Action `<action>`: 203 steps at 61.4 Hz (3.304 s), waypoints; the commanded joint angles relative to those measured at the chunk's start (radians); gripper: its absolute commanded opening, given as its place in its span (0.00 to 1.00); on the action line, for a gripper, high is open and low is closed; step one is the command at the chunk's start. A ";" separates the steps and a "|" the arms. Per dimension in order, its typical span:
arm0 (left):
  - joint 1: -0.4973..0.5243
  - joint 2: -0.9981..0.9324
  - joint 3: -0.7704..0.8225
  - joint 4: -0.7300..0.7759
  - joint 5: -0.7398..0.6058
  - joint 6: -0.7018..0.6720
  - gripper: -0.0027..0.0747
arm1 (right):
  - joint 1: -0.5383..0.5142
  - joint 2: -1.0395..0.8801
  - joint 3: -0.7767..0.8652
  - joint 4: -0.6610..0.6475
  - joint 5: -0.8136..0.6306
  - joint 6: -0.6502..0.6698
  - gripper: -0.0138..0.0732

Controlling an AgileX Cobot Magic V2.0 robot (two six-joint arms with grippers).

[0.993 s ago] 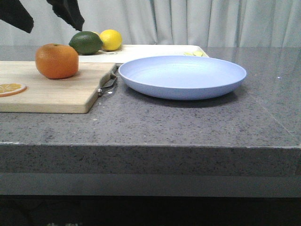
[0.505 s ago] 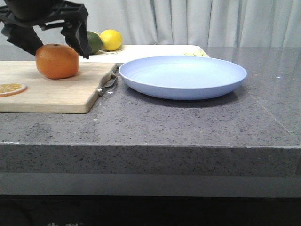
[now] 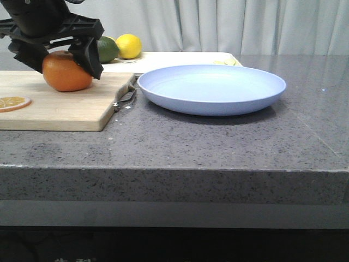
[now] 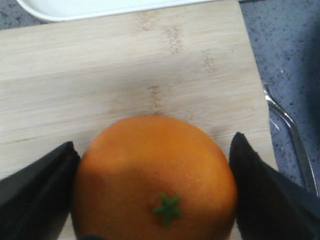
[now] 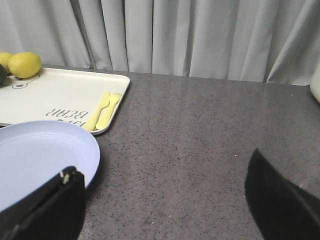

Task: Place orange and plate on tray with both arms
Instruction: 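Lower the left gripper onto the orange on the cutting board and grasp it, then carry the orange with the left gripper over the blue plate and lower it, then open the left gripper and lift it away from the orange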

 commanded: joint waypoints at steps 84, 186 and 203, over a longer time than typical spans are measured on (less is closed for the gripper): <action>-0.374 0.175 -0.297 -0.053 -0.257 -0.003 0.30 | -0.004 0.007 -0.039 0.002 -0.061 -0.006 0.91; -0.284 -0.057 -0.383 0.087 0.188 -0.020 0.01 | -0.004 0.007 -0.039 0.002 -0.061 -0.006 0.91; -0.097 -0.243 -0.102 0.087 0.144 -0.035 0.01 | -0.004 0.007 -0.039 0.002 -0.061 -0.006 0.91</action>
